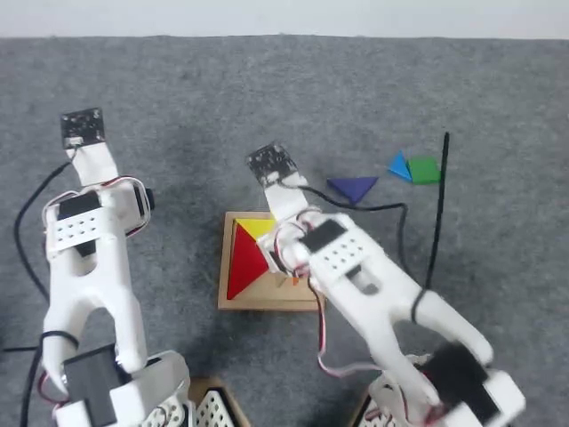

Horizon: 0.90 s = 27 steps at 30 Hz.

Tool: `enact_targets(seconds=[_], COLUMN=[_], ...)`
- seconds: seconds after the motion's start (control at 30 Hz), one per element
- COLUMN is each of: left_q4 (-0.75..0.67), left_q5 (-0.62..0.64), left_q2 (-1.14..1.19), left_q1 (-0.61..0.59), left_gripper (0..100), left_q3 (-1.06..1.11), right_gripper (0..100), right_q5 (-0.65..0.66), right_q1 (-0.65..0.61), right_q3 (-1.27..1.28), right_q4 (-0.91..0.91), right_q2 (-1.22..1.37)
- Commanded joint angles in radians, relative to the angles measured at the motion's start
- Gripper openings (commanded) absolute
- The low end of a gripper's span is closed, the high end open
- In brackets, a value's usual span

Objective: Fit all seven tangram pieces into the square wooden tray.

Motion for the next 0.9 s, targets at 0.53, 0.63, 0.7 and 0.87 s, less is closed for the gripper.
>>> enact_targets(seconds=[0.53,0.63,0.7,0.87], left_q4=[-0.023,-0.023,-0.023,-0.023], left_q5=[0.0,0.0,0.0,0.0], left_q2=[-0.005,-0.005,-0.005,-0.005], left_q1=[0.008,0.008,0.008,0.008], left_gripper=[19,19,19,19], left_q3=[-0.01,-0.01,-0.01,-0.01], right_gripper=[4.4,4.4,4.4,4.4], right_q5=[0.005,0.005,0.005,0.006], right_q1=[0.016,0.024,0.024,0.036], right_q3=[-0.008,-0.031,-0.037,-0.069], right_q4=[-0.081,-0.081,-0.081,-0.081], right_q2=[0.168,0.196,0.196,0.168])
